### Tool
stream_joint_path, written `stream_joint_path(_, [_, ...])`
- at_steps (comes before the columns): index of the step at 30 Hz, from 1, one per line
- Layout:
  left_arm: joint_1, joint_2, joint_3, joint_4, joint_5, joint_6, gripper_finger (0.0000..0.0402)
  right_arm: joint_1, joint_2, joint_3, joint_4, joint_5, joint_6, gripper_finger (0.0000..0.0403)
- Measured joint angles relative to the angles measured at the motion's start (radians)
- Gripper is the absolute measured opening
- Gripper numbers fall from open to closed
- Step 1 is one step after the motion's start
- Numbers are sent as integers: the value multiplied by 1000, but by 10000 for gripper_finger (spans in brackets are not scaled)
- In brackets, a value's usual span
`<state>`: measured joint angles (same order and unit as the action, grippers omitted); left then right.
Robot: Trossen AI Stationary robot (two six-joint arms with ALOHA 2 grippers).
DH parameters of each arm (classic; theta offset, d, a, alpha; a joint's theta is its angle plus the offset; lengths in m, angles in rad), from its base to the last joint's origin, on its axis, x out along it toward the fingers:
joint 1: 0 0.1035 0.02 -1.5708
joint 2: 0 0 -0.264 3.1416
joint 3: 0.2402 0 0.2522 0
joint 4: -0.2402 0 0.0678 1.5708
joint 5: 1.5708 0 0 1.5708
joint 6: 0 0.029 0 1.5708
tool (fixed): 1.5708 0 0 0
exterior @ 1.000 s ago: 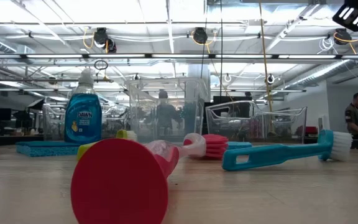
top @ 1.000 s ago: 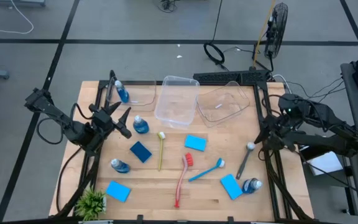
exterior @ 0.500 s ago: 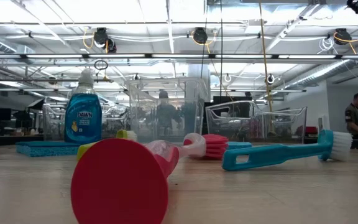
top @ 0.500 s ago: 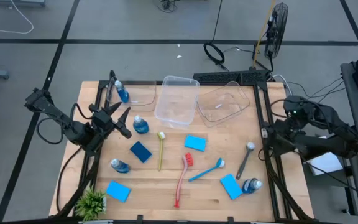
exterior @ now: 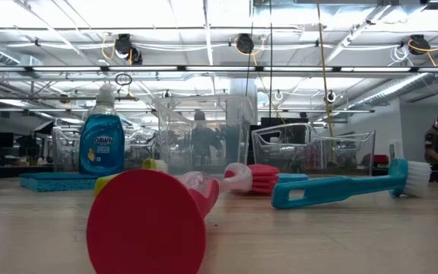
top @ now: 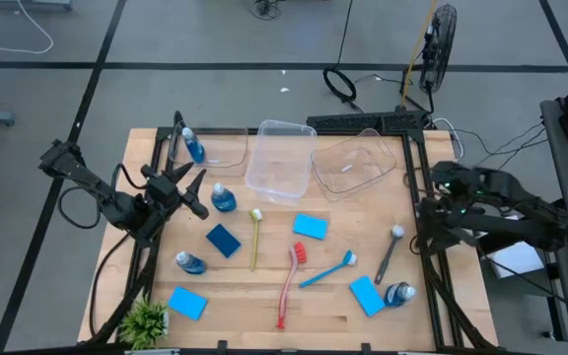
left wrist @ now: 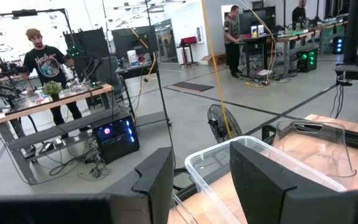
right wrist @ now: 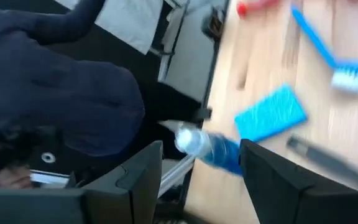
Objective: Pick & Place Kitchen Sink Supplies
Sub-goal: Put the dish soap into the left transparent bin
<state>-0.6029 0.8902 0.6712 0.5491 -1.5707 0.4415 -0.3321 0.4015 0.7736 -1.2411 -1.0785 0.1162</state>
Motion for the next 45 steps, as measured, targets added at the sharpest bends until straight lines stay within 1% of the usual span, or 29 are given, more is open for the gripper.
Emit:
stream_joint_path(3, [0,0,0,0,0,1,165,0,0,-52,2,-79,24,201])
stream_joint_path(5, [0,0,0,0,0,1,170,0,0,-70,1,-97,83,201])
stream_joint_path(15, [0,0,0,0,0,8,191,0,0,-78,2,-91,452,201])
stream_joint_path(21, [0,0,0,0,0,8,198,0,0,-78,2,20,772,201])
stream_joint_path(23, [0,0,0,0,0,8,200,0,0,-78,2,36,881,201])
stream_joint_path(26, [0,0,0,0,0,8,199,0,0,-78,6,56,951,201])
stream_joint_path(28, [0,0,0,0,0,8,195,0,0,-78,3,80,1040,201])
stream_joint_path(34, [0,0,0,0,0,8,184,1,0,-78,-11,94,1245,201])
stream_joint_path(38, [0,0,0,0,0,8,176,37,0,-78,-19,166,1361,201])
stream_joint_path(41, [0,0,0,0,0,8,170,85,1,-78,48,216,1469,201])
stream_joint_path(45, [0,0,0,0,0,8,162,175,9,-78,222,266,1658,201])
